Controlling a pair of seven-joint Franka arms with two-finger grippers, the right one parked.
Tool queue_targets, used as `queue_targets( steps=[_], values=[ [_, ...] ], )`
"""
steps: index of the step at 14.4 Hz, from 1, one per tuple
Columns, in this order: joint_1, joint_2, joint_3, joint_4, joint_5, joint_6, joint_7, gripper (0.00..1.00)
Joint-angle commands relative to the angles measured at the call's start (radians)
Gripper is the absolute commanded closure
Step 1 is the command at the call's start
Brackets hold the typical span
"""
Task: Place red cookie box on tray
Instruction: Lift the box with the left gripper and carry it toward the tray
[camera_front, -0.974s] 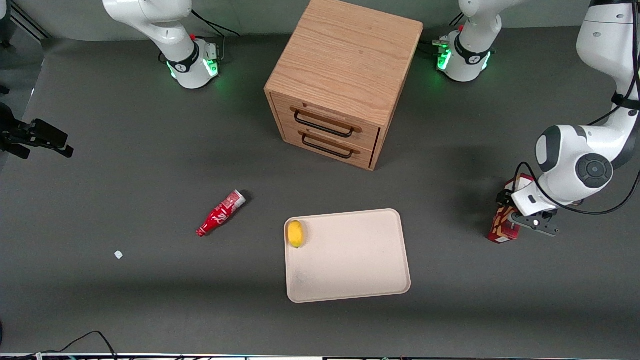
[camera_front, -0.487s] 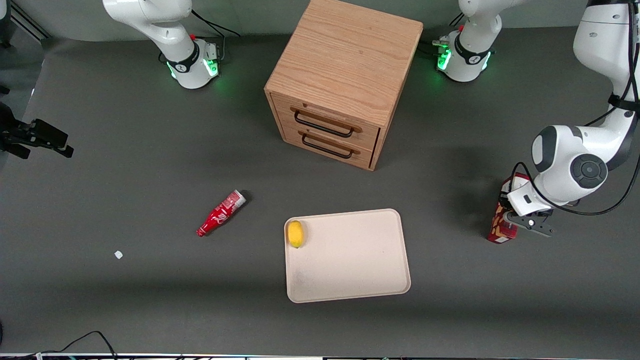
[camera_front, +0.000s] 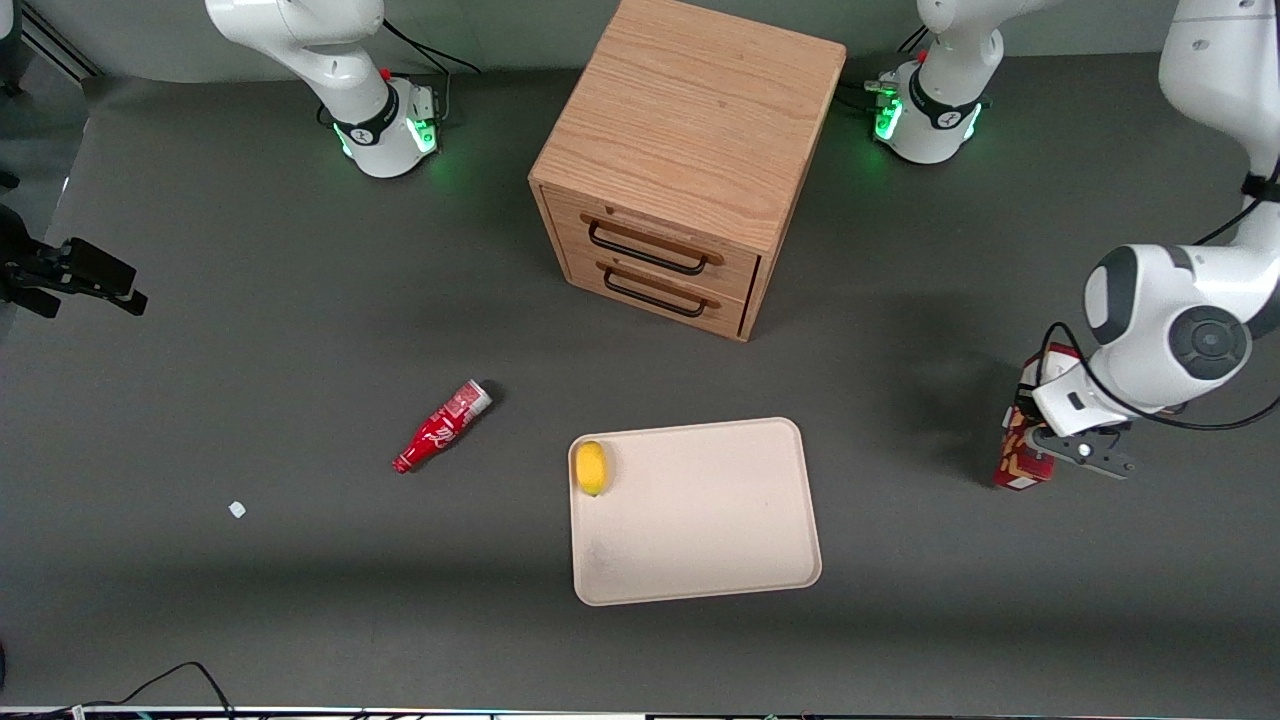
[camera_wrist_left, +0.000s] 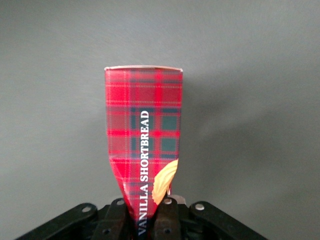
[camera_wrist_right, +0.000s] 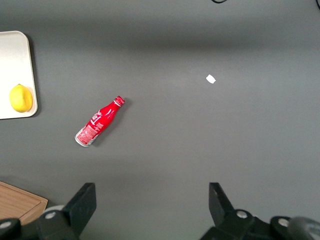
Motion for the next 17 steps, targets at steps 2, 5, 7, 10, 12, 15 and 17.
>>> queue_targets(
  steps=[2,5,7,10,12,15,17],
  values=[
    [-0.046,-0.055,-0.006,0.199,-0.133,-0.288,-0.018,1.0],
    [-0.105,-0.024,-0.006,0.402,-0.161,-0.465,-0.126,1.0],
    [-0.168,0.011,-0.006,0.512,-0.164,-0.524,-0.242,1.0],
    [-0.254,0.092,-0.014,0.618,-0.204,-0.528,-0.47,1.0],
    [-0.332,0.176,-0.014,0.714,-0.215,-0.515,-0.636,1.0],
    [-0.435,0.317,-0.013,0.861,-0.206,-0.475,-0.814,1.0],
    [-0.478,0.367,-0.011,0.855,-0.166,-0.392,-0.859,1.0]
  ],
)
